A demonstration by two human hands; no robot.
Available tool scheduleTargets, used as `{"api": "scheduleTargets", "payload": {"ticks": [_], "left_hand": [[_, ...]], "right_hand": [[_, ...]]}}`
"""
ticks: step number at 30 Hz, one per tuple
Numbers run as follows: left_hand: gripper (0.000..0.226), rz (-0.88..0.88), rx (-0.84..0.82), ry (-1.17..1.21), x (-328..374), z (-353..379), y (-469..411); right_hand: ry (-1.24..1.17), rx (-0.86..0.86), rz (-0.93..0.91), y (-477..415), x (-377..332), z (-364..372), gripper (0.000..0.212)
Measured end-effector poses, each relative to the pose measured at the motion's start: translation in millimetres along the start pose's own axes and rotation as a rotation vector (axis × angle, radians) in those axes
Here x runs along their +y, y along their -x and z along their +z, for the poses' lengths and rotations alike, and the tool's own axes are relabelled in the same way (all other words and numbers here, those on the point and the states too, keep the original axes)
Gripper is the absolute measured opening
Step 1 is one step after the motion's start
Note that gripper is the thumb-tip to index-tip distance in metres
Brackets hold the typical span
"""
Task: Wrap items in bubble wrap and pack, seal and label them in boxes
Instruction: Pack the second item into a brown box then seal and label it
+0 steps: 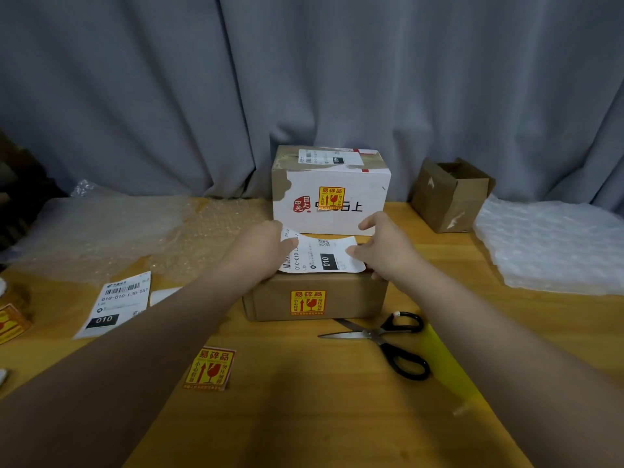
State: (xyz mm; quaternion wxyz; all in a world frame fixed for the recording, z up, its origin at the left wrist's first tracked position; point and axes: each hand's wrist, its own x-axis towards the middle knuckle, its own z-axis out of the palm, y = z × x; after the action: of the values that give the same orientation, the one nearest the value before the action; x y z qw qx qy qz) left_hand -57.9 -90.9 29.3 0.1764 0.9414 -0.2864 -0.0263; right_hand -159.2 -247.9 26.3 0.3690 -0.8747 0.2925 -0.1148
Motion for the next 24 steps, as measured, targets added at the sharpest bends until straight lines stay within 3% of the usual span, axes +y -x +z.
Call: {"api": "scheduleTargets", "payload": {"ticks": [9,24], "left_hand": [[0.044,-0.013,-0.014,-0.048,3,2,4],[0.041,-0.019,0.019,-0.018,4,9,9]], "right_hand": [[0.12,-0.011,-0.202,8,10,5,0.023],[0.153,0.008,-0.164,8,8,6,0.02]]}}
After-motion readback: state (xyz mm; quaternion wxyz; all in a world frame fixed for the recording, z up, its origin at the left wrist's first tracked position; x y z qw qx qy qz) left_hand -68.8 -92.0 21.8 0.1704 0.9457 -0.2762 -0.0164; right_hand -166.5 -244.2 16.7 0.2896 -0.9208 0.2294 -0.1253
